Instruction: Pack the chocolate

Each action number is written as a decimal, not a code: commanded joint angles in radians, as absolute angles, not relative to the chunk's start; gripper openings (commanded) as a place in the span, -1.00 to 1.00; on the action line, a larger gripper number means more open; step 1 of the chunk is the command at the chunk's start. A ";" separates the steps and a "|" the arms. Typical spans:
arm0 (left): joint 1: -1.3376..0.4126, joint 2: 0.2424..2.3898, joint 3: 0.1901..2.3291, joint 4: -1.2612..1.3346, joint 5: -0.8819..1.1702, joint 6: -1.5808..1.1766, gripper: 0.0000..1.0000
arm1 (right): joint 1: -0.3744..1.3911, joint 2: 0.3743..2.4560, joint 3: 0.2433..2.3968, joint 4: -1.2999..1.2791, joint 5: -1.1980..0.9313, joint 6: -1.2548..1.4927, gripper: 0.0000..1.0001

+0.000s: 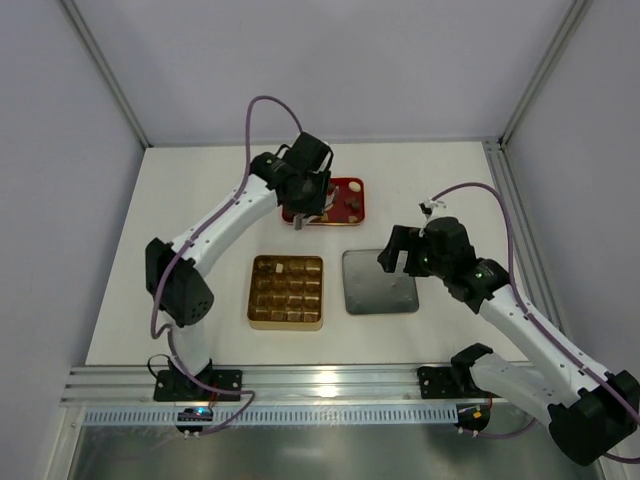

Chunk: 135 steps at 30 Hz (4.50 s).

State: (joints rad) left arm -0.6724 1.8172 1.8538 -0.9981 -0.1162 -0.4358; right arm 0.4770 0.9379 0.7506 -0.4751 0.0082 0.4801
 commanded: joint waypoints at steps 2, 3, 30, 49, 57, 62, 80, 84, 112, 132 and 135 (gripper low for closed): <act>-0.637 1.908 1.971 -0.988 -0.181 -0.403 -0.13 | 0.483 0.888 0.795 -0.528 0.051 0.454 1.00; -0.626 1.922 1.977 -0.995 -0.181 -0.406 -0.13 | 0.482 0.885 0.795 -0.529 0.052 0.454 0.99; -0.502 2.031 1.930 -0.956 -0.178 -0.359 -0.09 | 0.482 0.946 0.802 -0.494 0.026 0.445 0.99; -0.500 2.080 1.931 -0.934 -0.160 -0.362 -0.30 | 0.480 0.945 0.792 -0.491 0.035 0.448 1.00; -0.500 2.051 1.954 -0.960 -0.155 -0.357 -0.45 | 0.482 0.940 0.792 -0.491 0.037 0.448 0.99; -0.500 2.020 1.968 -0.979 -0.143 -0.360 -0.49 | 0.482 0.946 0.790 -0.486 0.038 0.451 1.00; -0.502 1.951 1.950 -0.999 -0.124 -0.370 -0.54 | 0.482 0.954 0.773 -0.465 0.032 0.460 0.99; -0.502 1.930 1.950 -1.009 -0.115 -0.370 -0.55 | 0.482 0.962 0.770 -0.457 0.032 0.460 1.00; -0.587 1.353 1.507 -1.094 -0.014 -0.442 -0.49 | 0.480 1.080 0.825 -0.397 0.046 0.462 1.00; -0.698 1.233 1.233 -0.997 -0.018 -0.515 -0.43 | 0.482 1.054 0.812 -0.423 0.061 0.477 0.99; -0.703 1.242 1.224 -0.994 -0.032 -0.517 -0.40 | 0.482 1.052 0.808 -0.419 0.058 0.477 0.99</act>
